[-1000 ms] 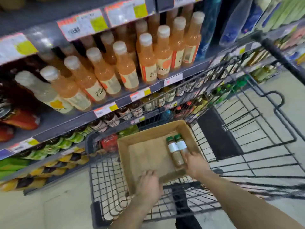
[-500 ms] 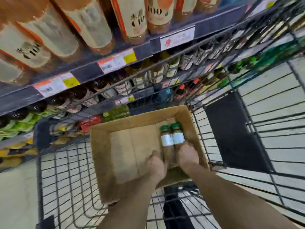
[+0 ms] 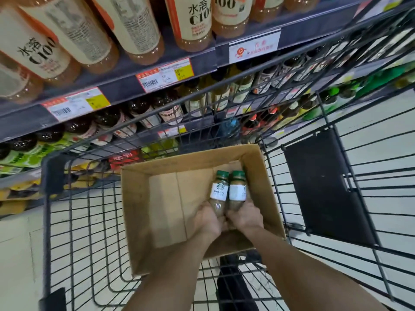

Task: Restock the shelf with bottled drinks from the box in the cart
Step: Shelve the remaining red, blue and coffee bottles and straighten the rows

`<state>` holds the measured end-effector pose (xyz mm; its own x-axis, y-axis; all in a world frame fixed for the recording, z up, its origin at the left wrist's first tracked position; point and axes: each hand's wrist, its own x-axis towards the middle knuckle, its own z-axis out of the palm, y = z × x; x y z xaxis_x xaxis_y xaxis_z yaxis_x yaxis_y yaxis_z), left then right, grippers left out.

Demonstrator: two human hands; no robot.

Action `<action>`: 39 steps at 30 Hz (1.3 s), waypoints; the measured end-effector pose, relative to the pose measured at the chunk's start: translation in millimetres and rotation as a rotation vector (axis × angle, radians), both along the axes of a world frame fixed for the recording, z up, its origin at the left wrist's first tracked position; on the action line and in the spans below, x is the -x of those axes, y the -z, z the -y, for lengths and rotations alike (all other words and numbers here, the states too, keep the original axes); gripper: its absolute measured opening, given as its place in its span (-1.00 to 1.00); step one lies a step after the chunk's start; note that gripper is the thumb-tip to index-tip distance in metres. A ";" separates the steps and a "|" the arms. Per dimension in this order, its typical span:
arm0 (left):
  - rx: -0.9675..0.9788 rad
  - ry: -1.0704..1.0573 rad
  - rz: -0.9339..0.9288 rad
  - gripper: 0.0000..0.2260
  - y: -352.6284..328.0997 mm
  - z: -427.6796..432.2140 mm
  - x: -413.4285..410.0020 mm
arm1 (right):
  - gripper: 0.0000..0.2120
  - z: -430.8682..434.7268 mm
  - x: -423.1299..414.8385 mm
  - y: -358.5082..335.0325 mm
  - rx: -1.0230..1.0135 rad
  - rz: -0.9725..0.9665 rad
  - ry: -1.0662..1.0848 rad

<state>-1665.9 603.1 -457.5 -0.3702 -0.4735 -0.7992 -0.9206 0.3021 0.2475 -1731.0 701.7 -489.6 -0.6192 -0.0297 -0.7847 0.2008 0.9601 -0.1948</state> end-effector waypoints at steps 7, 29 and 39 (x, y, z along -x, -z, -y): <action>0.039 -0.086 -0.122 -0.59 -75.3 15.8 -30.7 | -0.52 14.1 -15.6 -84.6 0.162 -0.136 -0.003; 0.297 -0.272 -0.905 -0.51 -413.1 148.4 -142.1 | -0.51 144.0 -122.9 -441.5 0.712 -0.667 -0.012; 0.363 -0.241 -1.119 -0.50 -478.7 211.9 -171.3 | -0.50 197.2 -135.0 -515.6 0.878 -0.801 -0.083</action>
